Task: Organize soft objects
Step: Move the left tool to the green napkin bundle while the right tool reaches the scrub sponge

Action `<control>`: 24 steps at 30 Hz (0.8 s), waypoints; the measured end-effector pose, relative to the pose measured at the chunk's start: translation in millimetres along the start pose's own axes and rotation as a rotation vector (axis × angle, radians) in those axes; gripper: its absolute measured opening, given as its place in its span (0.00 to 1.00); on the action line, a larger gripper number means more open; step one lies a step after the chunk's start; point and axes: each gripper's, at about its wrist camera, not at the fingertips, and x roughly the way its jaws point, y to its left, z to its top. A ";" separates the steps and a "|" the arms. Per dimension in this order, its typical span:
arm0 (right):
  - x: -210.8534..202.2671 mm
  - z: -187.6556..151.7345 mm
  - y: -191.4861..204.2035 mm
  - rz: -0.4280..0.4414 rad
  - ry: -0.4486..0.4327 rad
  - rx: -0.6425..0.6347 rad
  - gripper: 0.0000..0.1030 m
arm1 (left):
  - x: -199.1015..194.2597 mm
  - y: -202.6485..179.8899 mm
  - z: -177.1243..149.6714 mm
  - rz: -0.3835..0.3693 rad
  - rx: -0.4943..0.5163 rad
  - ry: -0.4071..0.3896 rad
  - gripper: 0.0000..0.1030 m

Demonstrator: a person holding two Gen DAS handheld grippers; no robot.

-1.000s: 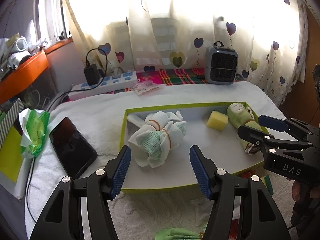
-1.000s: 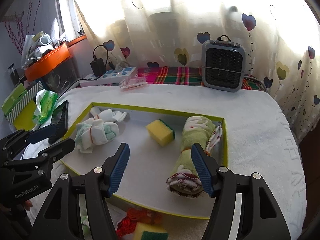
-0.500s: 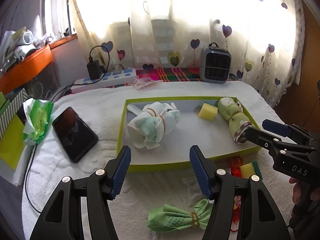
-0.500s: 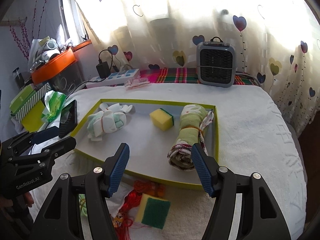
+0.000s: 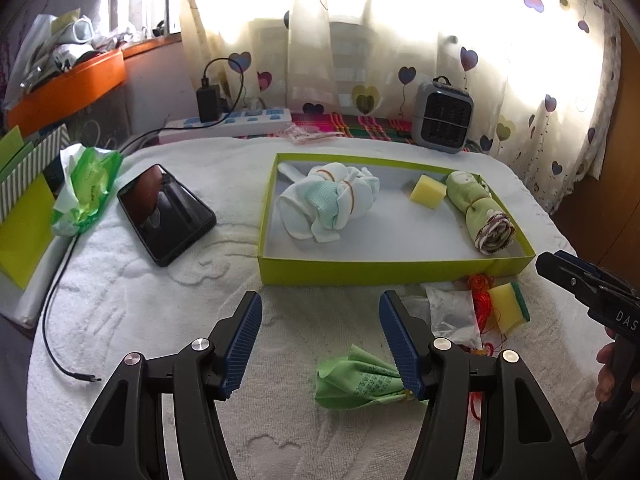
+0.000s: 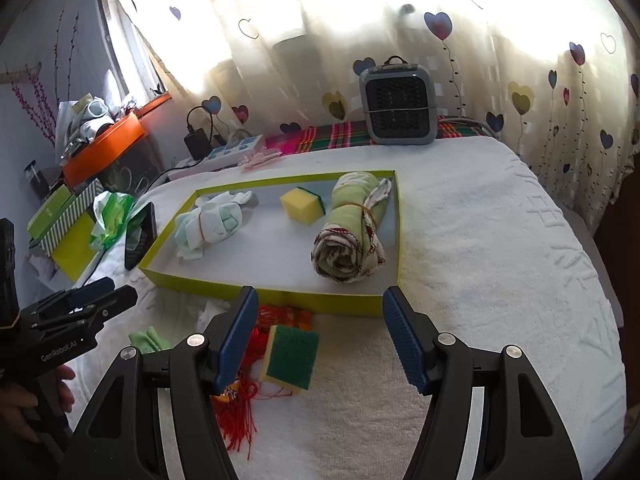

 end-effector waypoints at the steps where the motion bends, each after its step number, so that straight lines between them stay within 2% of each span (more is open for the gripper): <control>1: -0.7 -1.7 -0.3 -0.001 0.001 0.001 0.63 | 0.5 1.3 -1.7 -0.001 -0.004 0.007 0.59; 11: 11.0 -22.2 3.9 0.047 0.078 0.014 0.63 | 9.2 14.6 -27.0 -0.045 -0.037 0.075 0.59; 24: 28.5 -23.7 6.2 0.114 0.122 0.061 0.63 | 13.4 24.6 -40.3 -0.135 -0.076 0.128 0.59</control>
